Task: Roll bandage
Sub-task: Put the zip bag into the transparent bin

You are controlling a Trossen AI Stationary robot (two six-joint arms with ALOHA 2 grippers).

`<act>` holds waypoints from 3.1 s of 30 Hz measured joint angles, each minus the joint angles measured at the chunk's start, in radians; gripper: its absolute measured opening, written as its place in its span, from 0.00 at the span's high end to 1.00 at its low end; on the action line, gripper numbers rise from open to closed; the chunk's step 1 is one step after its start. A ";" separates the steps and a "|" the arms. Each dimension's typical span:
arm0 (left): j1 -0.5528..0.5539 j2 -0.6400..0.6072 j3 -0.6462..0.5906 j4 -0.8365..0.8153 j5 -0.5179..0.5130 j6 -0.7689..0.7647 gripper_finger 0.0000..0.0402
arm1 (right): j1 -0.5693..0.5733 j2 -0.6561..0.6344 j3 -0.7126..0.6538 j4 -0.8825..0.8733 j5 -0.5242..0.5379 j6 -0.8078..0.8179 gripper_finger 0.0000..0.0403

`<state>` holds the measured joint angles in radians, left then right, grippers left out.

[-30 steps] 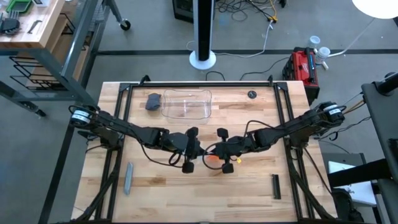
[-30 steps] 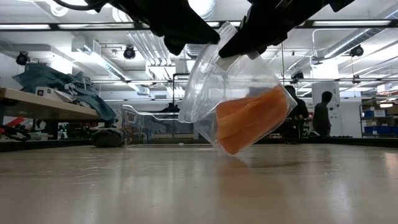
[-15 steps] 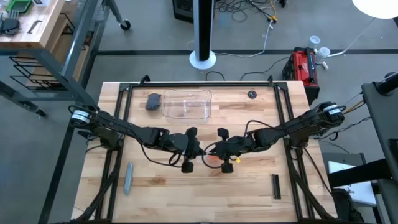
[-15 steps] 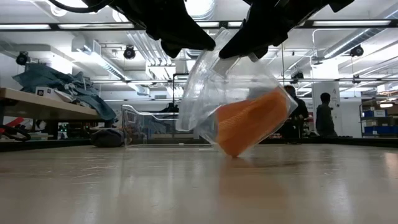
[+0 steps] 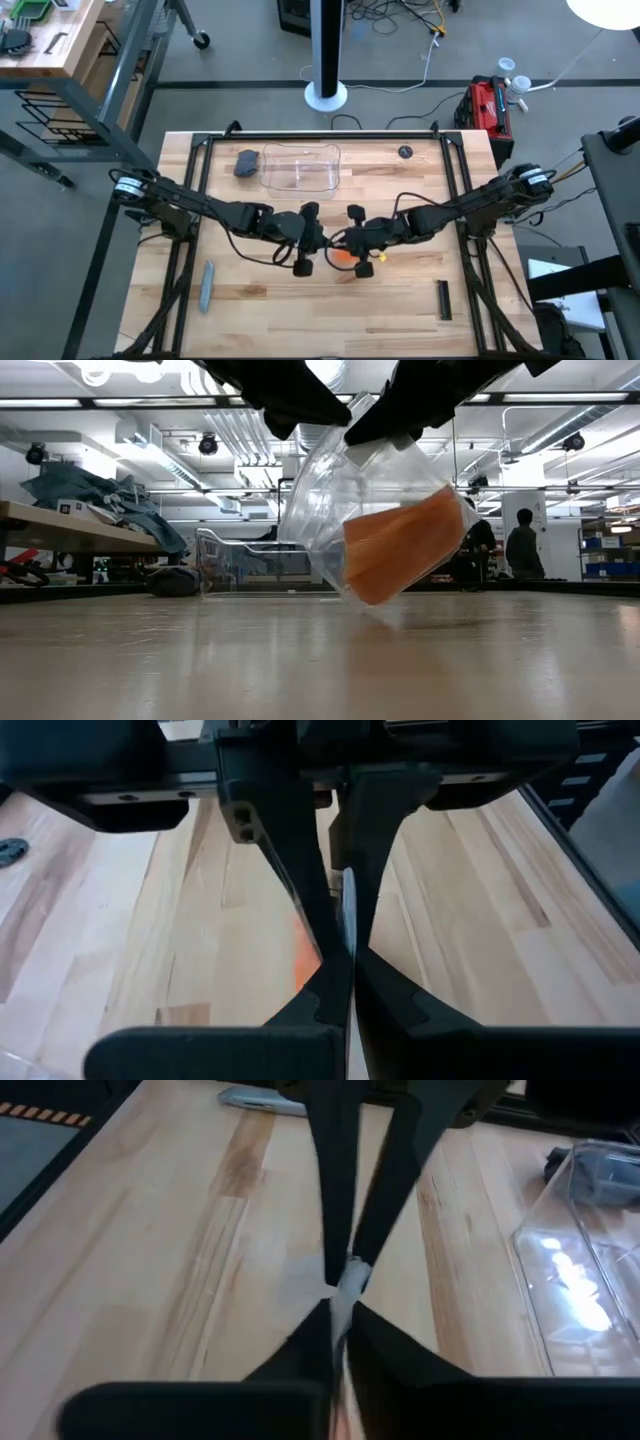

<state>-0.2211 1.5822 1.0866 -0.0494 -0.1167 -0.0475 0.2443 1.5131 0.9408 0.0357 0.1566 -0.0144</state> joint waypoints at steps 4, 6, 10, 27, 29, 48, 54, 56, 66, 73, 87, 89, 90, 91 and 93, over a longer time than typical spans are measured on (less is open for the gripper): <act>0.000 0.000 0.000 -0.003 0.002 -0.024 0.97 | 0.000 0.000 0.000 -0.001 0.000 0.003 1.00; 0.000 0.000 0.000 -0.010 0.003 -0.030 0.95 | 0.000 0.000 0.000 0.000 0.000 0.003 1.00; 0.000 0.000 0.000 -0.032 0.003 -0.011 0.91 | 0.000 0.000 0.000 0.000 0.001 0.003 1.00; -0.004 0.000 -0.002 -0.053 0.004 -0.007 0.92 | 0.000 0.002 -0.002 -0.001 0.000 0.004 1.00; -0.006 0.000 -0.002 -0.057 0.004 0.016 0.95 | 0.000 0.002 -0.002 -0.001 0.000 0.005 1.00; -0.013 0.000 -0.002 -0.083 -0.005 -0.023 1.00 | 0.000 0.002 -0.003 0.000 0.000 0.004 1.00; -0.013 0.000 -0.002 -0.089 -0.006 -0.025 0.99 | 0.000 0.002 -0.003 0.005 0.000 0.031 1.00; -0.013 0.000 -0.002 -0.088 -0.006 -0.026 1.00 | 0.000 0.002 -0.003 0.002 -0.013 0.048 1.00; -0.013 0.001 -0.003 -0.090 0.004 -0.038 1.00 | -0.001 0.002 0.018 -0.011 -0.026 0.048 0.83; -0.013 0.001 -0.003 -0.089 0.024 -0.040 1.00 | -0.005 0.002 0.031 -0.040 -0.026 0.040 0.78; -0.013 -0.018 -0.002 -0.083 0.008 -0.069 0.95 | -0.008 0.002 0.024 -0.079 -0.034 0.026 1.00; -0.013 -0.030 -0.001 -0.082 -0.019 -0.072 0.94 | -0.008 0.002 0.019 -0.084 -0.034 0.026 1.00; -0.013 -0.036 -0.001 -0.083 -0.027 -0.074 0.93 | -0.008 0.002 0.019 -0.083 -0.034 0.027 1.00; -0.013 -0.042 -0.001 -0.084 -0.028 -0.074 0.93 | -0.008 0.002 0.019 -0.081 -0.034 0.027 1.00; -0.013 -0.050 -0.001 -0.077 -0.029 -0.082 0.92 | -0.008 0.002 0.019 -0.075 -0.032 0.031 1.00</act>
<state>-0.2340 1.5325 1.0859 -0.1267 -0.1456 -0.1291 0.2367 1.5150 0.9596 -0.0397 0.1243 0.0162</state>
